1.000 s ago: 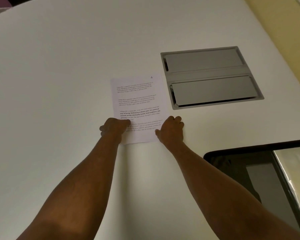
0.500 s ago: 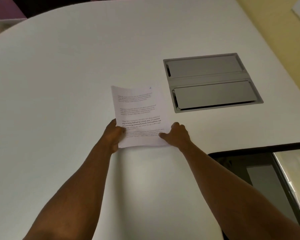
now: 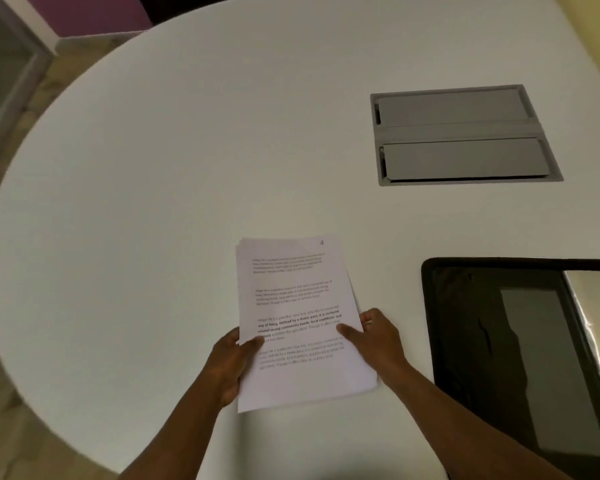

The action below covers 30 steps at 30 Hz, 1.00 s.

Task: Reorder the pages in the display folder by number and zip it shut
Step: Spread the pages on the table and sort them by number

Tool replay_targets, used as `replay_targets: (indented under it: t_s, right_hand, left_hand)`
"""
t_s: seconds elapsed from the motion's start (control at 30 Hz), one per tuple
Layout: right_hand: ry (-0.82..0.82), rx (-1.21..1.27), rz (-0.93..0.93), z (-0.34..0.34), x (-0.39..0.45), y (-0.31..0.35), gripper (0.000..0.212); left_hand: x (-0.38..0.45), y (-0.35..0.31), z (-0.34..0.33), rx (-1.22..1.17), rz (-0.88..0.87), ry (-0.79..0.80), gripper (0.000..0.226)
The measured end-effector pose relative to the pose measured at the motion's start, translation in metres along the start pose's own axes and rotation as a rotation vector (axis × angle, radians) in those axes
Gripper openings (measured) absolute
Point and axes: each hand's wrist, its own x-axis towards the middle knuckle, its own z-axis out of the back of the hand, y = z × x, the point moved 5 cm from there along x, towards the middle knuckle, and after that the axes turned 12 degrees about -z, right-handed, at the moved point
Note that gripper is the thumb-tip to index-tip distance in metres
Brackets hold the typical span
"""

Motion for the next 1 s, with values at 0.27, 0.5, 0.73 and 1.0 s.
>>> replay_targets:
  t_s: [0.27, 0.5, 0.73, 1.0]
  right_hand:
    - [0.021, 0.015, -0.084, -0.015, -0.018, -0.056, 0.031]
    - [-0.023, 0.122, -0.048, -0.025, -0.027, -0.038, 0.029]
    - [-0.253, 0.194, -0.074, -0.050, -0.031, -0.012, 0.030]
    - [-0.216, 0.277, -0.095, -0.046, -0.035, -0.015, 0.028]
  left_hand:
    - [-0.038, 0.040, 0.023, -0.005, 0.022, -0.130, 0.015]
    - [-0.002, 0.020, 0.061, 0.109, -0.016, -0.119, 0.024]
    - [0.040, -0.010, 0.078, 0.110, -0.033, 0.039, 0.050]
    - [0.056, -0.015, 0.099, 0.100, -0.041, -0.012, 0.017]
